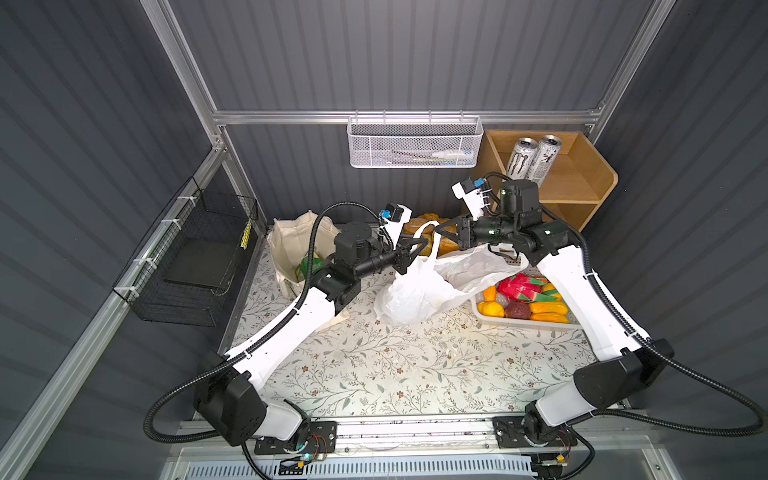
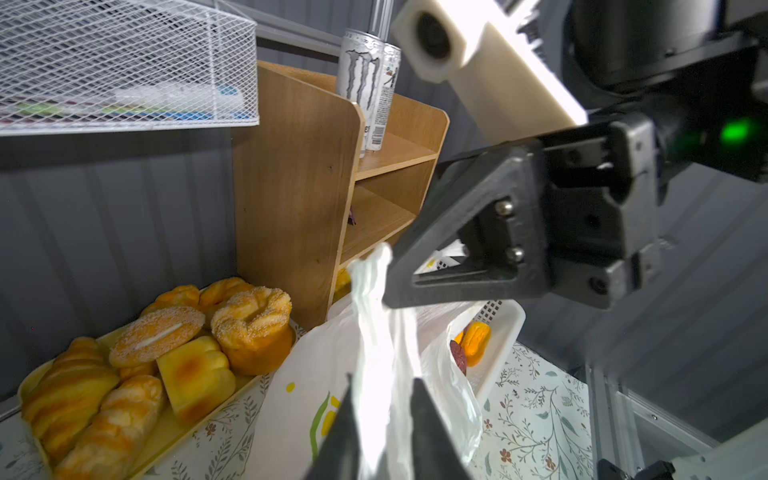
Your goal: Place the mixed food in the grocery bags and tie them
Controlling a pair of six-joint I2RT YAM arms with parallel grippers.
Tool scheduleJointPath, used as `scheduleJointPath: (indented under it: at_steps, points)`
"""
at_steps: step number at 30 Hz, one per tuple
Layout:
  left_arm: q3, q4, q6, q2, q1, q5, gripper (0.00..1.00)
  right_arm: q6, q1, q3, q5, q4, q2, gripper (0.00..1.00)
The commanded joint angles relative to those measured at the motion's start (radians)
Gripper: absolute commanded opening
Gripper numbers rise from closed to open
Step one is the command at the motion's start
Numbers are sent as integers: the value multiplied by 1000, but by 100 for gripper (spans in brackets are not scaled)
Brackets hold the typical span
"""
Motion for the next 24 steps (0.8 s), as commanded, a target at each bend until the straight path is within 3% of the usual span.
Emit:
scheduleJointPath:
  at_steps: [1, 2, 5, 10, 17, 20, 24]
  points:
    - [4, -37, 2, -66, 71, -87, 61, 43, 2, 13, 20, 18, -74, 0]
    - [-2, -40, 7, -93, 88, -97, 69, 61, 4, 26, 35, 6, -87, 0]
    - [14, -90, 50, -146, 101, -105, 78, 115, 17, 36, 62, -4, -126, 0]
    - [31, -95, 42, -153, 99, -34, 83, 138, 98, 68, 161, -17, -139, 0]
    - [72, -42, 11, -77, 82, 170, 86, 148, 165, 120, 246, -41, -73, 0]
    - [66, -65, 43, -94, 53, 164, 87, 143, 179, 118, 281, -46, -61, 0]
    - [14, -67, 63, -135, 13, 76, 88, 146, 188, 114, 294, -43, -52, 0]
